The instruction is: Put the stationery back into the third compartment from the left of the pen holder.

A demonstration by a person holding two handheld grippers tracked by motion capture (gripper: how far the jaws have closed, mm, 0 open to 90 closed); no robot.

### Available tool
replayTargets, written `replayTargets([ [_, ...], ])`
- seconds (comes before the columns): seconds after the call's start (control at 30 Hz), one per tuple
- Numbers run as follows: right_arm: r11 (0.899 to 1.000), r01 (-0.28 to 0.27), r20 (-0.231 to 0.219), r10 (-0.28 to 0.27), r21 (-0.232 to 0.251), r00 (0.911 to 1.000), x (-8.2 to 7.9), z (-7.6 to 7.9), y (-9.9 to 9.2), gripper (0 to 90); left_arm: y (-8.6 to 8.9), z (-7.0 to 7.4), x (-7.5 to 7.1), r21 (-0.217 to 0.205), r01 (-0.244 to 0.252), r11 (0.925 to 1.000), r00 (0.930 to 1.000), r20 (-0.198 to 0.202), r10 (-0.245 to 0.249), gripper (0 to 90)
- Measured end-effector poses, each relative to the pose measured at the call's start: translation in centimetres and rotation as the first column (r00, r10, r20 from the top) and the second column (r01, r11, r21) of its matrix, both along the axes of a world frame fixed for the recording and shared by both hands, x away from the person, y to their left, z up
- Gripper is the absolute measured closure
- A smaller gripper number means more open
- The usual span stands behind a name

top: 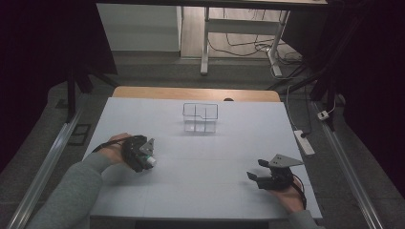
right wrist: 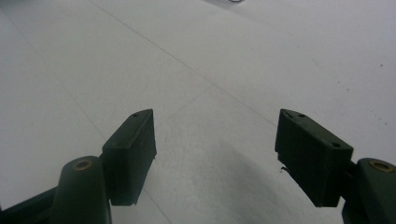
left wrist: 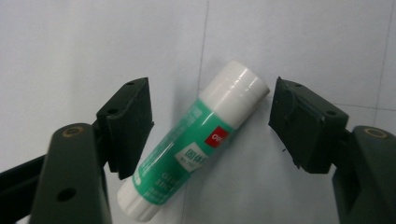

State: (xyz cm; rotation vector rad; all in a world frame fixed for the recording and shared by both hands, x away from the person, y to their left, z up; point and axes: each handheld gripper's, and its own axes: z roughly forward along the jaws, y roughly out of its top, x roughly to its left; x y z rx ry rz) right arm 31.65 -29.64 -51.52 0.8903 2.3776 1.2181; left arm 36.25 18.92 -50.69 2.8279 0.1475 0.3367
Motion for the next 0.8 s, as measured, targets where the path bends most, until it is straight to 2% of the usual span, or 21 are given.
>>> replayTargets([
  [0.27, 1.0, -0.003, -0.017, 0.003, 0.002, 0.9998, 0.09, -0.12, -0.08, 28.2, -0.93, -0.21, 0.51, 0.043, 0.067, 0.9968, 0.9977, -0.012, -0.067, 40.8],
  [0.43, 1.0, -0.009, -0.028, 0.009, -0.003, 0.9996, 0.1, -0.16, -0.1, 28.0, -0.75, -0.23, 0.7, 0.029, 0.096, 0.995, 0.9943, -0.049, -0.094, 50.0],
  [0.8, 0.999, -0.03, -0.042, 0.029, -0.026, 0.9987, 0.02, -0.41, 0.31, 27.6, -0.64, -0.28, 0.75, 0.027, 0.164, 0.9861, 0.9851, -0.057, -0.162, 59.8],
])
